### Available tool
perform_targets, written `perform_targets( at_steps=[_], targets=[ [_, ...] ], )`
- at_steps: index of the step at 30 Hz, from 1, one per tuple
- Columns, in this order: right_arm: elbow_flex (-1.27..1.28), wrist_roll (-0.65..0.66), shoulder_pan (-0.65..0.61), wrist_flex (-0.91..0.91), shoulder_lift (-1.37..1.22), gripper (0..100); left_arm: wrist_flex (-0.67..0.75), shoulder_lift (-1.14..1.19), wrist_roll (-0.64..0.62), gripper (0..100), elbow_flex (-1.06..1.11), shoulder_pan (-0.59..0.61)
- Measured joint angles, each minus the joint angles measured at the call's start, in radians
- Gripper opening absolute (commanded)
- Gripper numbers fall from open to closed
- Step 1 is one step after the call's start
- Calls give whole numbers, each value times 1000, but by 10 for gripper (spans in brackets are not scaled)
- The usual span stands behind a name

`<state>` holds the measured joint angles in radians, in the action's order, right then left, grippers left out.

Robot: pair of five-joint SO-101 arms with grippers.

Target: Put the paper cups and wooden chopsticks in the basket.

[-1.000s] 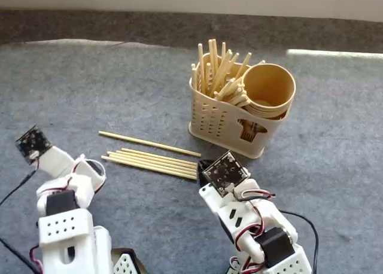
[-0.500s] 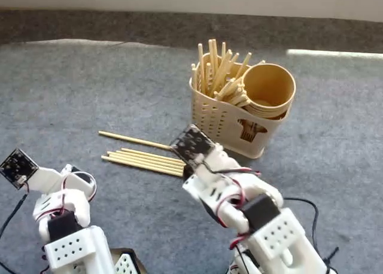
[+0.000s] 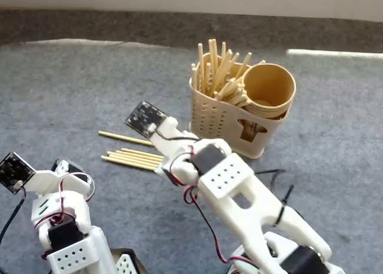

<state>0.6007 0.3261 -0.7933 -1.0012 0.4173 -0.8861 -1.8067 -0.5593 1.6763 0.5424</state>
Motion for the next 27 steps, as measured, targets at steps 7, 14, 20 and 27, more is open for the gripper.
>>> perform_targets(
  at_steps=[7, 14, 20, 27],
  targets=[
    [-230, 0, 0, 0, -267, 94, 0, 0, 0, 27, 0, 0],
    [-425, 3, 0, 0, -517, 94, 0, 0, 0, 27, 0, 0],
    [-565, 3, 0, 0, -707, 94, 0, 0, 0, 27, 0, 0],
    [-654, 3, 0, 0, -865, 94, -3, 0, 0, 27, 0, 0]
  ],
)
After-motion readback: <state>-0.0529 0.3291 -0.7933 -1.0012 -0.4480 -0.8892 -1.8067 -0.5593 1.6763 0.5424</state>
